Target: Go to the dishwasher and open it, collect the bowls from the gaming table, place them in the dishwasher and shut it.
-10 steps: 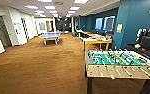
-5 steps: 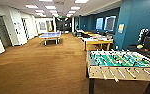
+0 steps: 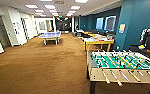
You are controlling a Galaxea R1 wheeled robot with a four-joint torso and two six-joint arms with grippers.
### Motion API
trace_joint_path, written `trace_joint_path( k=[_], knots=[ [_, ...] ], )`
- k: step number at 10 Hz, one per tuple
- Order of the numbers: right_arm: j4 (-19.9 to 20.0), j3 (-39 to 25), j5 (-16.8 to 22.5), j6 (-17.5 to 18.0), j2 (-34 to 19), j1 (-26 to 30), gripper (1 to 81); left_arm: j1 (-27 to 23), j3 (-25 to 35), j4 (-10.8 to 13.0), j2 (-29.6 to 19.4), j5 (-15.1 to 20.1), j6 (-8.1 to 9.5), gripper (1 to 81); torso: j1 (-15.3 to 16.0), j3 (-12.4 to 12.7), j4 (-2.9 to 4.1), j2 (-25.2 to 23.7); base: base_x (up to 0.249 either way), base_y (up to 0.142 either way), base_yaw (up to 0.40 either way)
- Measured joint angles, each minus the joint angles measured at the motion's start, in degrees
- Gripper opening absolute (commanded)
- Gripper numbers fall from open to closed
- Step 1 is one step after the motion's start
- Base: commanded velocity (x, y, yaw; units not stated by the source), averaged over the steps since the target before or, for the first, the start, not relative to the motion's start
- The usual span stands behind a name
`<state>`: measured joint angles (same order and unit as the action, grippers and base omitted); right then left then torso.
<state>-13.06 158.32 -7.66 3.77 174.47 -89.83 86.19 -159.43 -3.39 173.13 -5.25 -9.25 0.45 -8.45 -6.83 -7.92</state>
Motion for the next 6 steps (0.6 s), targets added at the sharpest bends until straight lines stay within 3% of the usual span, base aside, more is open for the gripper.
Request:
trace_joint_path(
  k=[6],
  knots=[
    [-0.02,-0.22,0.17,-0.02,0.61,-0.51,81.1,0.44,-0.05,0.00,-0.55,0.09,0.00,81.1,-0.15,0.02,0.00,-0.02,0.138,0.000,0.000]
  ],
)
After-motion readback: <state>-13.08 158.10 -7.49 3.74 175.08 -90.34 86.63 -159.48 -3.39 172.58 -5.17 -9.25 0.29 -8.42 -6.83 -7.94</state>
